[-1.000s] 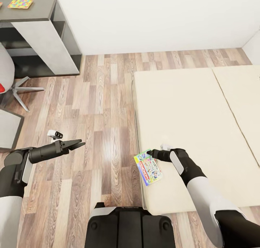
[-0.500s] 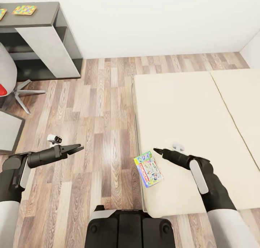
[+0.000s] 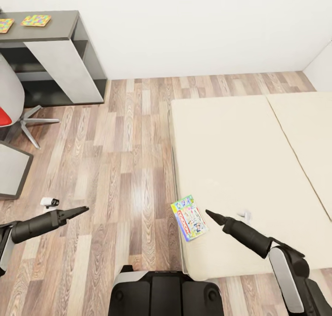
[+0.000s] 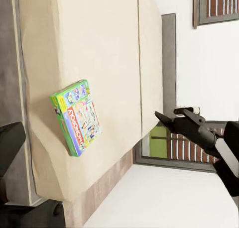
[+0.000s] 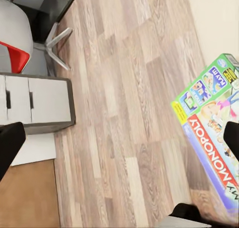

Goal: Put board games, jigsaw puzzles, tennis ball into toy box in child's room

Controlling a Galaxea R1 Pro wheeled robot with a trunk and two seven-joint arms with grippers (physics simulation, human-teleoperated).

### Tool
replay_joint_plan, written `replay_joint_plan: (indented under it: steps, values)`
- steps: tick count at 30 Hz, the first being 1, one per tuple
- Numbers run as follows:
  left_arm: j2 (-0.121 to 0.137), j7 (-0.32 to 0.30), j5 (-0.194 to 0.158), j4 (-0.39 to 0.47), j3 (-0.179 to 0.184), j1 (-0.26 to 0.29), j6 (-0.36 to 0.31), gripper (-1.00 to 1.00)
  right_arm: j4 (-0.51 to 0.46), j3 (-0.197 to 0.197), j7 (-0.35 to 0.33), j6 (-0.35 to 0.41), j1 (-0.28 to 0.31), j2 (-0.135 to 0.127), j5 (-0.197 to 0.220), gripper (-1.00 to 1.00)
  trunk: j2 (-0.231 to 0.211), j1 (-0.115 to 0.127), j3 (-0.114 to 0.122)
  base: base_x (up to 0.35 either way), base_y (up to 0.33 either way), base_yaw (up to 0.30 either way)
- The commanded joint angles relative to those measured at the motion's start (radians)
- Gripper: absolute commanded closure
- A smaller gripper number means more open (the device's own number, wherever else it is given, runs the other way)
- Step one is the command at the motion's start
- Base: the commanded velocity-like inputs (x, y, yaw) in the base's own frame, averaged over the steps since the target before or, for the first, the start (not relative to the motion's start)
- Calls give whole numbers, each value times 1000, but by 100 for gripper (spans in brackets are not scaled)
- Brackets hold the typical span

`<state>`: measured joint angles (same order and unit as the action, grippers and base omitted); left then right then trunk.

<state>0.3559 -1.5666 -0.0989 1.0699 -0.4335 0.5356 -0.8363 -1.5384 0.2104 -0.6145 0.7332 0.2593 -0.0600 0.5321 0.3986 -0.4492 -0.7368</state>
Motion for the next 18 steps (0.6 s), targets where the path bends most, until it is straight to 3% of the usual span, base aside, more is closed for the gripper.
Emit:
replay_joint_plan:
  steps: [1,2,5,10,18]
  values:
    - [1,-4,1,-15,-10,-9,9,-100,-2,12,-32,-18,-24,0,4,-100,1,-1,1,0,0,0]
    - [4,-4,0,-47,-29,-27,43,-100,-5,27,-88,-72,-67,0,6,-100,1,-1,2,0,0,0]
    - [6,-4,1,-93,-51,-47,83,-100,-7,40,-165,-155,-124,0,6,-100,1,-1,5,0,0,0]
    - [7,-4,1,-152,-71,-66,132,-100,-11,52,-265,-238,-183,-1,3,-100,1,-1,6,0,0,0]
    - [8,-4,2,-173,-77,-72,151,-100,-9,57,-304,-265,-203,-1,-5,-100,1,-1,7,0,0,0]
